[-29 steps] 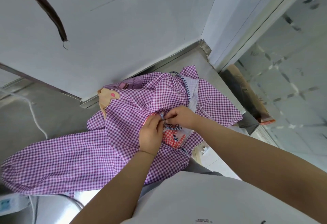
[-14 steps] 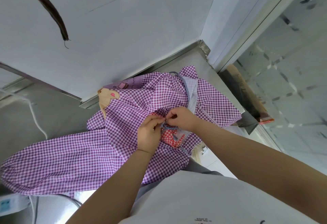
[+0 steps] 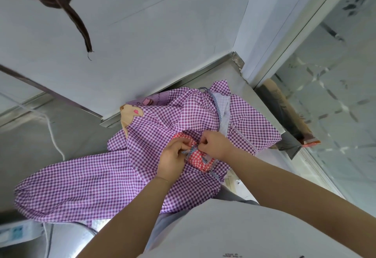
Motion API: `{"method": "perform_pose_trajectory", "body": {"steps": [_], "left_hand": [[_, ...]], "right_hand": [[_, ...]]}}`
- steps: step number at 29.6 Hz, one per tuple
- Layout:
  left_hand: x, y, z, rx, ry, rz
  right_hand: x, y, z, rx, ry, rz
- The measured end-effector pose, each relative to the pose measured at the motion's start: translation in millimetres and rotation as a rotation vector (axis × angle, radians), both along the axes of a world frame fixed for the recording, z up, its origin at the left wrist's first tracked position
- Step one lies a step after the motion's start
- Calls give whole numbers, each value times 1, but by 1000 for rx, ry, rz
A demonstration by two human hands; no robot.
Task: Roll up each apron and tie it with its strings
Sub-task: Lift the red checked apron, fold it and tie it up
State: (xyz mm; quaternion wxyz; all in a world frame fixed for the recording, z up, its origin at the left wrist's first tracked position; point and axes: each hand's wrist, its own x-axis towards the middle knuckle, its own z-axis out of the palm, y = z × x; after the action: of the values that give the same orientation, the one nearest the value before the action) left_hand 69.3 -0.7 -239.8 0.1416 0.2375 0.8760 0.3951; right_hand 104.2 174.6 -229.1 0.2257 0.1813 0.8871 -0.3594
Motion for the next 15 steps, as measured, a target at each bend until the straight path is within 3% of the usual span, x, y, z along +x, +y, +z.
{"method": "perform_pose_trajectory", "body": {"steps": [3,9,13,15], "left_hand": [[2,-4,-2,-55,-11,34],[7,11,13,-11,-274,221],[6,12,21,167,-588,451],[4,11,28,262,-655,554]], "right_hand": [[0,-2,4,26,-10,13],[-5,-11,14,145,-54,19],[-8,-37,16,91,-120,101],[-5,-46,10,71,-183,151]]}}
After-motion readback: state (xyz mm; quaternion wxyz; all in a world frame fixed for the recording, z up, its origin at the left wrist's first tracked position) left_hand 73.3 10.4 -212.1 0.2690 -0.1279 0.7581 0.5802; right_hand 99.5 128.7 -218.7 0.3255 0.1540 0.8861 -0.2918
